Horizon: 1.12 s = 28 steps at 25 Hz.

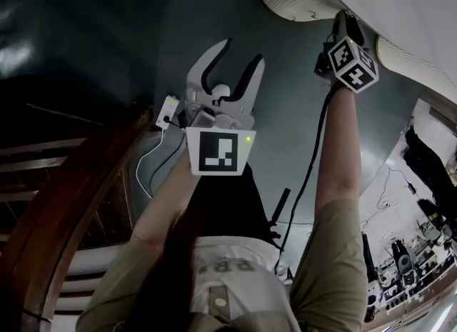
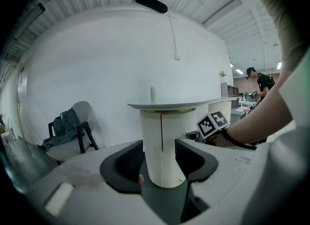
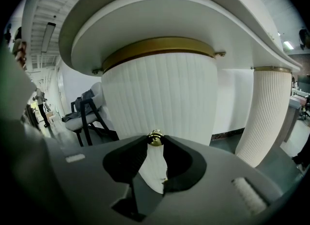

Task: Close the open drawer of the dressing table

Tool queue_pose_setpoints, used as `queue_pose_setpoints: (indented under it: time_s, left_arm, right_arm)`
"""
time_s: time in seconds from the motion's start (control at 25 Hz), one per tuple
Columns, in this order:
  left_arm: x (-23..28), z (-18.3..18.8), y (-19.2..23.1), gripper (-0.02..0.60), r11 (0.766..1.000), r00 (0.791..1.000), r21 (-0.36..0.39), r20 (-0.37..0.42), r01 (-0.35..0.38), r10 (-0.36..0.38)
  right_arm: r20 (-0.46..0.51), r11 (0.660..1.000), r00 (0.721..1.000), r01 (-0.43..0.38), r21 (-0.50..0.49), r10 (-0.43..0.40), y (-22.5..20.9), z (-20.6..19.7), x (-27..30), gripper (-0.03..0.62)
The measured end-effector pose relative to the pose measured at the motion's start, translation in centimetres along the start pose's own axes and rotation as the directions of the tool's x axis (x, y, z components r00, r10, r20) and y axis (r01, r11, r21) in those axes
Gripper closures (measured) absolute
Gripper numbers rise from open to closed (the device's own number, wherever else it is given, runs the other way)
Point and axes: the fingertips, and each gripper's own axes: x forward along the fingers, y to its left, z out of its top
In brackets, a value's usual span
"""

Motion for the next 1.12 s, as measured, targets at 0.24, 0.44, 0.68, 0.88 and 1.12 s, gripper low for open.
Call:
queue_pose_setpoints:
  time_s: [0.24, 0.44, 0.68, 0.88, 1.12]
  left_arm:
    - [0.2, 0.0, -0.2, 0.364, 1.0, 1.0, 0.007, 0.013, 0.0, 0.0]
    - [0.2, 0.0, -0.8, 0.364, 1.0, 1.0, 0.015, 0.012, -0.001, 0.0]
    - [-0.5, 0.2, -1.1, 0.364, 0.999, 0.999, 0.032, 0.034, 0.001, -0.002]
    - [-1.0, 0.9, -1.4, 0.364, 1.0, 0.998, 0.023, 0.055, -0.008, 0.007]
    - [-2.1, 2.2, -1.5, 0.364, 0.999, 0.997, 0.041, 0.077, -0.023, 0.02]
  right_arm:
    - [0.005, 1.0, 1.0, -0.011, 0.004, 0.011, 0.1, 0.1, 0.1, 0.487]
    - [-0.001, 1.0, 1.0, -0.014, 0.011, 0.014, 0.0, 0.0, 0.2, 0.486]
    - [-0.016, 1.0, 1.0, -0.006, 0.007, 0.006, 0.3, -0.2, 0.2, 0.487]
    - [-0.023, 1.0, 1.0, 0.003, 0.008, -0.002, 0.0, -0.2, 0.2, 0.484]
    - [-0.032, 0.999, 0.999, -0.024, -0.041, 0.023, 1.2, -0.3, -0.8, 0.356]
